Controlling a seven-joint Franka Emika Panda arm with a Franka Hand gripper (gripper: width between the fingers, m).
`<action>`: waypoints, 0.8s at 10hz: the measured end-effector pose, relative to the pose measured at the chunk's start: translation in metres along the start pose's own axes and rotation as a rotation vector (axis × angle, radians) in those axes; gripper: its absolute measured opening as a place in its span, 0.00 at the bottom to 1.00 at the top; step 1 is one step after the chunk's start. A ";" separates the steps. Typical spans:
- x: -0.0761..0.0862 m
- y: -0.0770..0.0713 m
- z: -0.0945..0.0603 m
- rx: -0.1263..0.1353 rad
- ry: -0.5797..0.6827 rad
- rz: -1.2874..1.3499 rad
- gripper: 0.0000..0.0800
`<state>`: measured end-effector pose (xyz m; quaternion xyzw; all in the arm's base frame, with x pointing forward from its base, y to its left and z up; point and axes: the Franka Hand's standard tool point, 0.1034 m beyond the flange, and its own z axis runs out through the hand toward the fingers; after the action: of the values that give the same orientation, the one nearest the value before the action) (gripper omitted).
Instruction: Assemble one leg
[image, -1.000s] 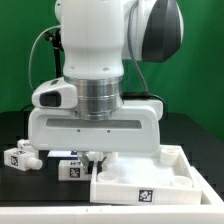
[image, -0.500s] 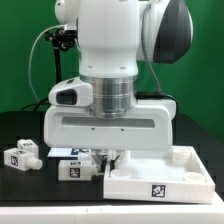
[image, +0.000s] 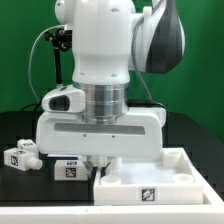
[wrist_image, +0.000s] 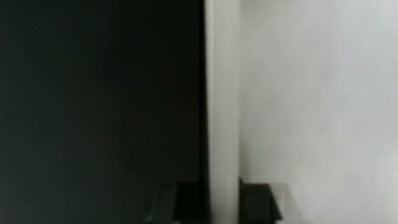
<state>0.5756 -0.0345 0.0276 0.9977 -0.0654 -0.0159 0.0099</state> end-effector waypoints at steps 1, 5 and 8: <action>-0.002 0.003 0.007 -0.006 -0.001 0.003 0.08; 0.009 -0.007 0.003 -0.001 -0.012 0.022 0.07; 0.023 -0.017 0.008 -0.047 -0.005 -0.003 0.08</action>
Offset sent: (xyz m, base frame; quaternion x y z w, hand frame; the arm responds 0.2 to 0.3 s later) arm 0.0141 0.0020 0.0111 -0.0243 -0.0254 0.0033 0.9994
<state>0.6004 -0.0207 0.0182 0.9972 -0.0635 -0.0200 0.0330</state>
